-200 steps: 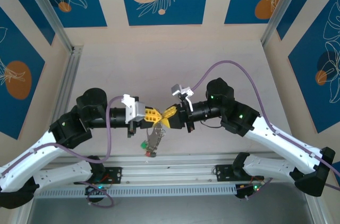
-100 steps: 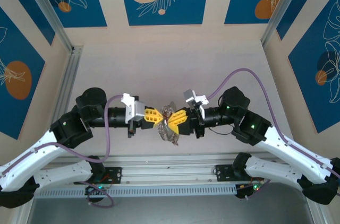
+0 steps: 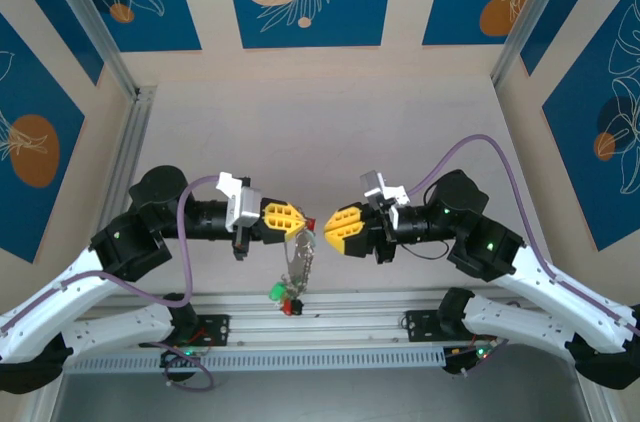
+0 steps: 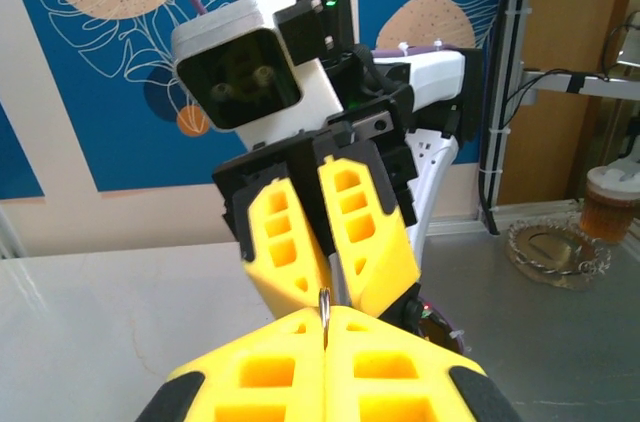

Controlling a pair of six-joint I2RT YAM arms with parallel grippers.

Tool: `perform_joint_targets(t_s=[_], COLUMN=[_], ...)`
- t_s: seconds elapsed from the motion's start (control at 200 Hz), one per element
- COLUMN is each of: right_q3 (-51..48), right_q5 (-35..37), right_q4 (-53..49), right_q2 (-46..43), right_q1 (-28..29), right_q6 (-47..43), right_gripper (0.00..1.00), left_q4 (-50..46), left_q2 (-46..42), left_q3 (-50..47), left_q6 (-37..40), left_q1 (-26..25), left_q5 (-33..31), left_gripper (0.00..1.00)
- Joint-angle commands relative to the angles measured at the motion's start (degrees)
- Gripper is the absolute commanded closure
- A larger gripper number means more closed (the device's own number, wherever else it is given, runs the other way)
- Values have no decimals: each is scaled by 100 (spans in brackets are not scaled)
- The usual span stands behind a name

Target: Put the keys on the keyring

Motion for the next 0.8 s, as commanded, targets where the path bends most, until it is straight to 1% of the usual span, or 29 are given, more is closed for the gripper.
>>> perform_joint_targets(t_s=[0.0,0.265,0.455,0.56,0.695,0.795], right_q3=[141,221,183,168,132,136], right_q5=[-178,-355,-234,-300,-237,-226], right_q4=[126,476,421,428,459,478], right_q2=[188,340,250,293,276,258], right_q1=[90,218,241,244,226,210], right_q6=[-122,-240,-329,-289,-246,-228], right_gripper=[81,85,85,81,70,65], left_q4=[469,504,549,539,539,530], left_q2=[-3,59,50,68,109,127], left_q3=[140,99,47,55,86,102], left_q6=[-117,-144,-135,-125,-134,-135], left_q1=[-46,-49,-36,-37,-37,-37], left_q5=[320,430,331,341,391,419], left_gripper=[100,100,100,100,100,100])
